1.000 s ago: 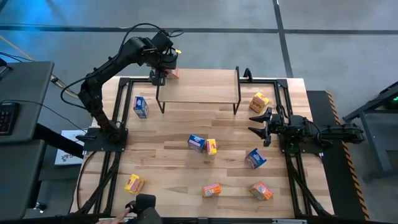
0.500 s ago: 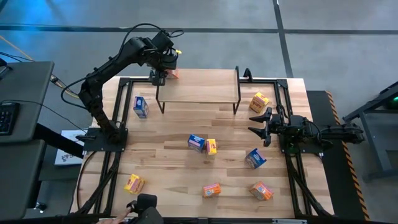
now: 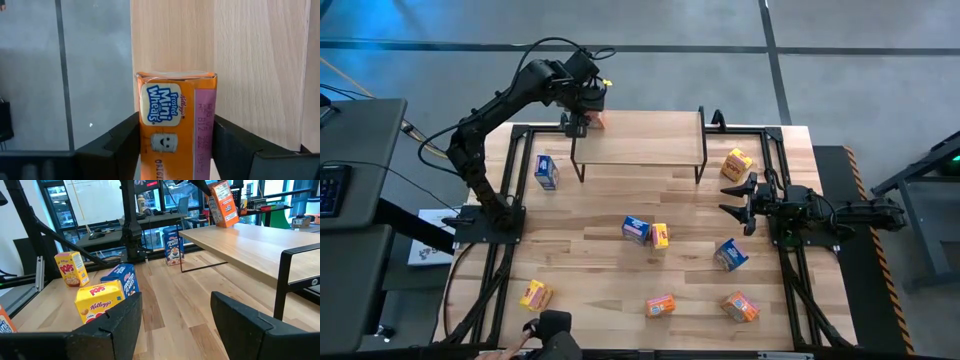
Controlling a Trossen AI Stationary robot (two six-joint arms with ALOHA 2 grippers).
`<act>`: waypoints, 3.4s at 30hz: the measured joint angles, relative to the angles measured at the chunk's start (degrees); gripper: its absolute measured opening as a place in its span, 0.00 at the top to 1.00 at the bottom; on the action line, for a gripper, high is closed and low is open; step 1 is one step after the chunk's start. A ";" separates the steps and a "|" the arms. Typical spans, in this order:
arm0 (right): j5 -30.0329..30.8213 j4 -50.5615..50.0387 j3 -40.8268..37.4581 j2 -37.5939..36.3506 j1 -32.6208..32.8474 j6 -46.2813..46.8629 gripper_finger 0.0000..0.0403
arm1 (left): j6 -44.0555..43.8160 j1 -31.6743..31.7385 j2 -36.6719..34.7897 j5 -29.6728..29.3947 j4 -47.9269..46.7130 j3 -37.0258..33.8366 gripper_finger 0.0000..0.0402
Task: Stack cereal on shelf
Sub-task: Put the top left orange cereal box on the shelf, then put the top right yellow cereal box on the shelf
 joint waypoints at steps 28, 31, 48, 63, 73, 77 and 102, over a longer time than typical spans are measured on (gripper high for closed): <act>0.00 0.00 0.00 -0.01 -0.02 -0.02 0.43 | 0.94 0.68 -0.16 -1.00 3.58 -0.02 0.48; 0.02 0.00 -0.02 0.00 -0.02 0.00 0.43 | 0.92 0.68 -0.17 -0.98 3.58 -0.02 0.48; 0.00 0.00 -0.01 0.00 0.00 0.00 0.43 | -0.04 0.68 -0.24 0.90 3.60 -0.02 0.45; 0.02 0.00 0.00 0.00 0.00 0.00 0.43 | -0.63 0.66 -0.61 -2.10 3.91 0.41 0.31; 0.02 0.00 -0.01 -0.01 -0.01 0.00 0.43 | -4.30 0.66 -0.76 -2.31 2.60 6.20 0.31; 0.02 0.00 0.00 0.00 0.00 0.00 0.43 | -8.15 0.21 -0.76 -2.44 0.04 7.44 0.31; 0.01 0.00 -0.01 0.00 -0.02 -0.01 0.43 | -36.07 -17.52 -10.33 5.17 -5.58 6.75 0.31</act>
